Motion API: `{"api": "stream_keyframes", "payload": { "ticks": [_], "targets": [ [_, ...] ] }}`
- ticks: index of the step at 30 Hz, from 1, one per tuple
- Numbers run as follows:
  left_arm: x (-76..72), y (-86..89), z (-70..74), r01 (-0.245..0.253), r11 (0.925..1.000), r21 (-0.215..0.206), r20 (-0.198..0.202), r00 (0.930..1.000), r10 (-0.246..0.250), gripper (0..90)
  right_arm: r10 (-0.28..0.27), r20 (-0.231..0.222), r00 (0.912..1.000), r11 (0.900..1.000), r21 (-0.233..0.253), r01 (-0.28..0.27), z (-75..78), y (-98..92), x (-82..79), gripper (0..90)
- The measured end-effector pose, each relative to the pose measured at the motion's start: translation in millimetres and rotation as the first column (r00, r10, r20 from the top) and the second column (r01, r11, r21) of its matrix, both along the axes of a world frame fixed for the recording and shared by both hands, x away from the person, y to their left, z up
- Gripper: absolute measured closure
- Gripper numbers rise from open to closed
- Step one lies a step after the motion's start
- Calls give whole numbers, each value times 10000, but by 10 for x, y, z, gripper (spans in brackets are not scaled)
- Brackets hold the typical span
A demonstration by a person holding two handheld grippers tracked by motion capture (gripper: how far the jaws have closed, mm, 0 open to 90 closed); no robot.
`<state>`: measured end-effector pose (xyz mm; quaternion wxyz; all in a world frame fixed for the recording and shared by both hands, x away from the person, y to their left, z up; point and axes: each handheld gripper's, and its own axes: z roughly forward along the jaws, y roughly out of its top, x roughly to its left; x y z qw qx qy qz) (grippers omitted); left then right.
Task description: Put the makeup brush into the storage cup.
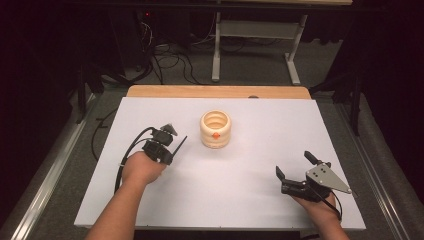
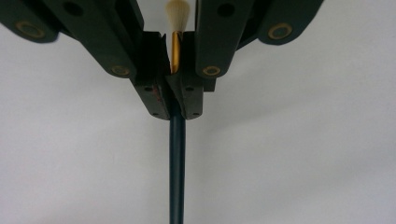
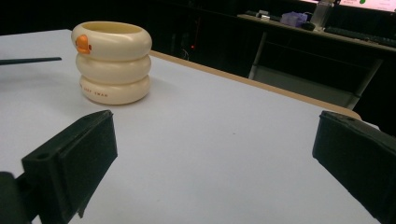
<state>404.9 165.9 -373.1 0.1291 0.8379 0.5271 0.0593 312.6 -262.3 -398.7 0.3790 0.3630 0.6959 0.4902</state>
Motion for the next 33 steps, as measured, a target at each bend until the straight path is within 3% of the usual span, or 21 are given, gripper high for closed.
{"api": "stream_keyframes", "payload": {
  "ticks": [10, 18, 25, 33],
  "targets": [
    [-154, 261, 88, 747, 9968, -283, 167, 9971, -742, 835, -34, -87, 10000, 10000, -81, 33, -24, 14, 5, 13],
    [-280, 284, 115, 1829, 9830, -137, 420, 9824, -1822, 835, -96, -108, 9999, 9999, -119, 95, -38, 7, 8, 16],
    [-378, 90, 97, 3048, 9524, -101, 448, 9516, -3041, 835, -48, -108, 9999, 10000, -29, 48, -45, 4, 8, 20],
    [-465, -237, 96, 4341, 9005, 250, 307, 9000, -4347, 834, -92, -111, 9999, 9999, 84, 93, -44, -2, 5, 20]
  ]
}}
